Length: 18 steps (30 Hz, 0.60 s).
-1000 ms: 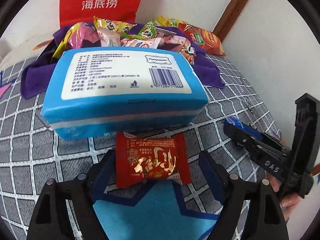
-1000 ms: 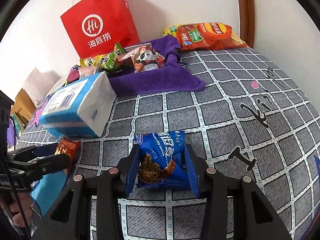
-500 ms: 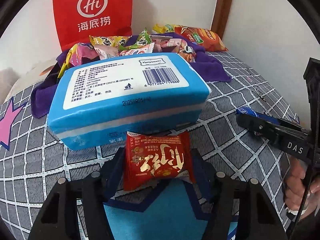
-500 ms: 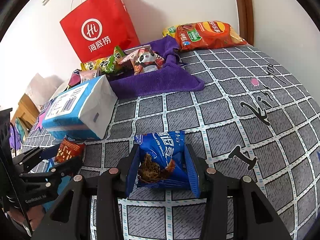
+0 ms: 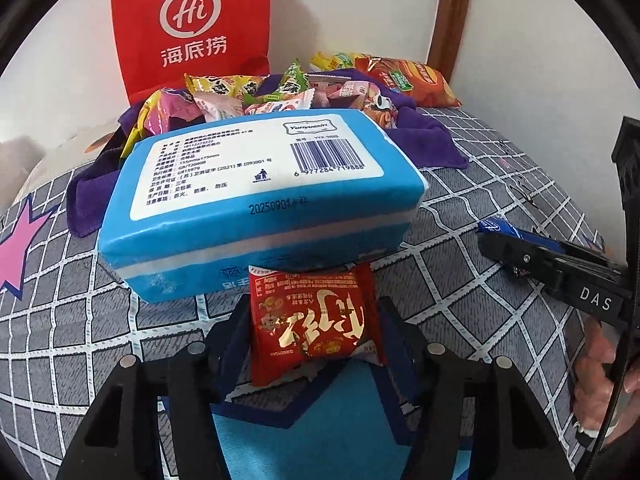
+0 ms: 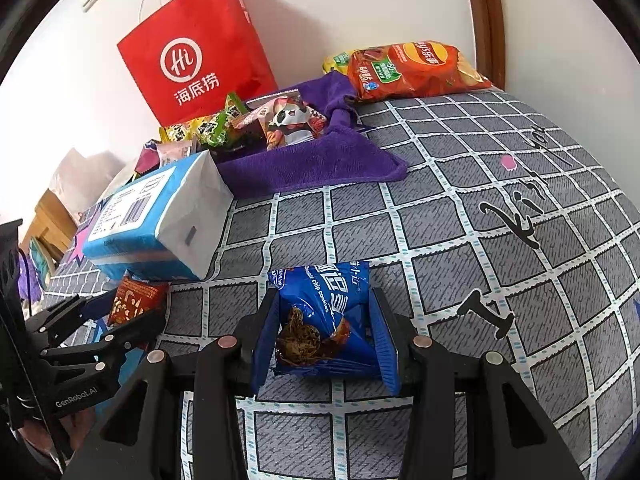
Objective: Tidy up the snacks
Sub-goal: 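Grasp the red candy pack with the left tool while the right tool holds the blue bag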
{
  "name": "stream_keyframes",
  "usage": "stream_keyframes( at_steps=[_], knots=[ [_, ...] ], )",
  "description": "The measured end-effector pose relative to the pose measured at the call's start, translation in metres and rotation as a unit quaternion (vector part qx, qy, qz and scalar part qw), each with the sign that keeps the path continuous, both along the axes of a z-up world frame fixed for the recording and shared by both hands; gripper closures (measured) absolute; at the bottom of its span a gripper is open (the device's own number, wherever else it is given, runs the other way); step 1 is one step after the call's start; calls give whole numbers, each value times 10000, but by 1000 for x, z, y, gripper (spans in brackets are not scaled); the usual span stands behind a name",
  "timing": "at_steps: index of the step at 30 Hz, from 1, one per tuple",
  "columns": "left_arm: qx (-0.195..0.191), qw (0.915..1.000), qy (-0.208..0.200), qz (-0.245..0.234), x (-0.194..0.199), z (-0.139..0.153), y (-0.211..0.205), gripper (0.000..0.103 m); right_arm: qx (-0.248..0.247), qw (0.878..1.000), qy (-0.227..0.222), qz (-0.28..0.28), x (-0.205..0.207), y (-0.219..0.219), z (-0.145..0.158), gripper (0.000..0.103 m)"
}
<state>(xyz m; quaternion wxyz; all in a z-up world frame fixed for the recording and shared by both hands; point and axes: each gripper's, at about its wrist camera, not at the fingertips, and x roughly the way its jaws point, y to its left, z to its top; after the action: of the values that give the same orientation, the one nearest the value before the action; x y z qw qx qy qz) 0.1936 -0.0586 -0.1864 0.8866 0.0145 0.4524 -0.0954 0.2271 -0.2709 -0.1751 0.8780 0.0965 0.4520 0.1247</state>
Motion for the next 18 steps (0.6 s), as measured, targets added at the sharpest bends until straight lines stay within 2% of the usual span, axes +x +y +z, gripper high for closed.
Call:
stream_keyframes(
  at_steps=[6, 9, 14, 18],
  knots=[
    [64, 10000, 8, 37, -1, 0, -2, 47, 335, 9994, 16, -96, 0, -9, -2, 59],
    [81, 10000, 8, 33, 0, 0, -3, 47, 100, 9999, 6, -78, -1, -1, -1, 59],
    [-53, 10000, -7, 84, 0, 0, 2, 52, -693, 9976, -17, -19, 0, 20, 1, 58],
    [-202, 9997, -17, 154, 0, 2, 8, 57, -688, 9976, -21, -22, -1, 18, 1, 58]
  ],
)
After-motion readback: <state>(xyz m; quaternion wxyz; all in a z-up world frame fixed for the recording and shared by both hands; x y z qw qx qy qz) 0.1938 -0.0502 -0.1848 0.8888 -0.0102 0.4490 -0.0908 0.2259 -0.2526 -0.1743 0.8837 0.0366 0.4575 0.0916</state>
